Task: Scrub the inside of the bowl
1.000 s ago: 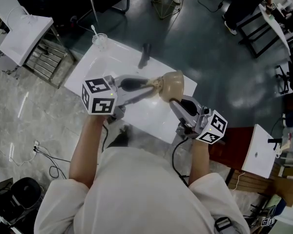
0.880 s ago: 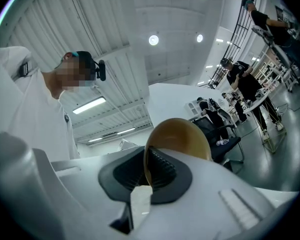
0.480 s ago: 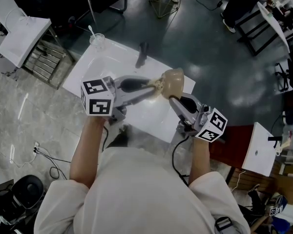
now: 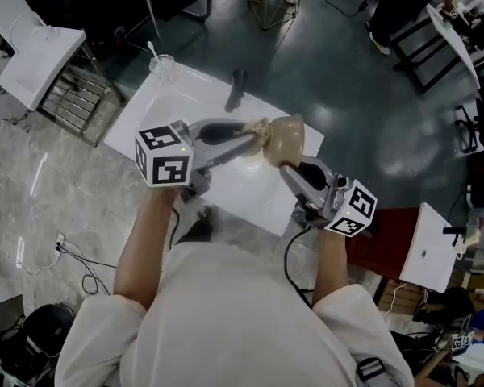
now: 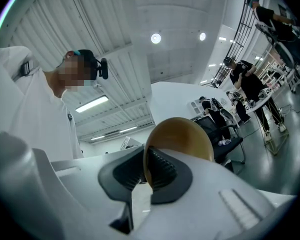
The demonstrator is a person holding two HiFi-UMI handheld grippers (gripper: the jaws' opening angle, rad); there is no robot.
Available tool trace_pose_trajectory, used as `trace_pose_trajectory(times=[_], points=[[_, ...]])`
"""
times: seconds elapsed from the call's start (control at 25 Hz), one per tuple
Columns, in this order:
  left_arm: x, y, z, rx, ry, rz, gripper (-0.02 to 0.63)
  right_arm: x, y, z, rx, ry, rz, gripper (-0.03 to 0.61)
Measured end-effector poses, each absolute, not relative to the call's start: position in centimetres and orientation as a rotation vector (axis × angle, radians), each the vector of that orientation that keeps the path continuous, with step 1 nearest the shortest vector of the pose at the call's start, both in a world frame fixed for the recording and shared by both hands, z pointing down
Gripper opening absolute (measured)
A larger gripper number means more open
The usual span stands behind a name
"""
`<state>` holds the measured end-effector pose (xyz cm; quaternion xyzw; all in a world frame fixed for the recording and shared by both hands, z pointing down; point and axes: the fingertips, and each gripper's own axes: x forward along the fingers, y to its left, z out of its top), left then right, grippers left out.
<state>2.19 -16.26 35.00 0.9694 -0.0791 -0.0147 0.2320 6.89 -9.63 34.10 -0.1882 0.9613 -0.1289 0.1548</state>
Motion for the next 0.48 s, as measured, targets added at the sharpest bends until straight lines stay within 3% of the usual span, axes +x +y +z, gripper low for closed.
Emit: trace_pose_trajectory(times=[0.48], points=[[2.8, -14.3, 35.4, 2.69, -0.054, -0.013, 0.083, 7.6, -11.3, 35.2, -0.649, 2.757, -0.367, 0.015]])
